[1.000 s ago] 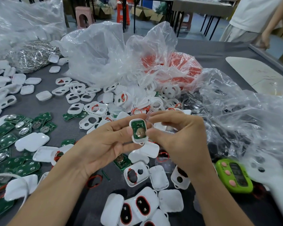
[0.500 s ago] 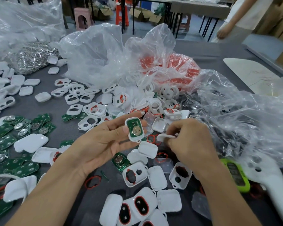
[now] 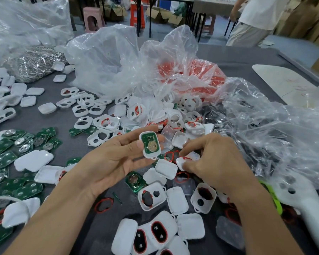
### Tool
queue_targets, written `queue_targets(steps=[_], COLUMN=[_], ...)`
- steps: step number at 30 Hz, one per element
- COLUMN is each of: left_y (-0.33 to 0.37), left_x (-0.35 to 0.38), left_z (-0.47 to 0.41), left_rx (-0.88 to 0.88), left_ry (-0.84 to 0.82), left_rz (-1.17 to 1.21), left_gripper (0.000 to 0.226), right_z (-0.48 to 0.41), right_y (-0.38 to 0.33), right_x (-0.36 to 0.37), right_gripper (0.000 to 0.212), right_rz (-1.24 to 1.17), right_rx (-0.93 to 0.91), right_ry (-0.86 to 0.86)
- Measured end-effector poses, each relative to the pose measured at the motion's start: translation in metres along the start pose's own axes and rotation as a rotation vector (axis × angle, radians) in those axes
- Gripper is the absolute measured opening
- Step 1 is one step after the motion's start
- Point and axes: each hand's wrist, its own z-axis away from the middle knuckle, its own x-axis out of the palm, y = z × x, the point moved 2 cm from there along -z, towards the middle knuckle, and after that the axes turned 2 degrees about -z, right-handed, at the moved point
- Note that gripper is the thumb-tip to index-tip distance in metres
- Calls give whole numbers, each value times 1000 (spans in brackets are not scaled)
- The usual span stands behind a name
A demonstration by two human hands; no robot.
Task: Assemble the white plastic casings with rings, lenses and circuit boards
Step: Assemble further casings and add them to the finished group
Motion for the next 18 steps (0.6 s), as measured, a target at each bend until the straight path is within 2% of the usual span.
queue_targets(steps=[3,11,12,15,18], left_y=[0,-1,-1,-1,0], left_x=[-1,1,2,1,2], left_z=[-1,-1,0,0,0], left_rx=[2,-9,-12,-28,-29], left_ry=[6,-6,-16,-27,-24], left_rz=[-5,-10,-4,-12,-16], left_gripper=[39,37,39,71,76], right_z=[-4,-6,-6,-7,-9], right_y=[9,11,10,9,11], right_x=[-3,6,7,11,10], right_gripper=[17,12,12,18,22], right_rz=[-57,54,85,184,183], right_rx=[31,-31,-40,-36,-48], right_ry=[-19,-115,-118,-128,-106])
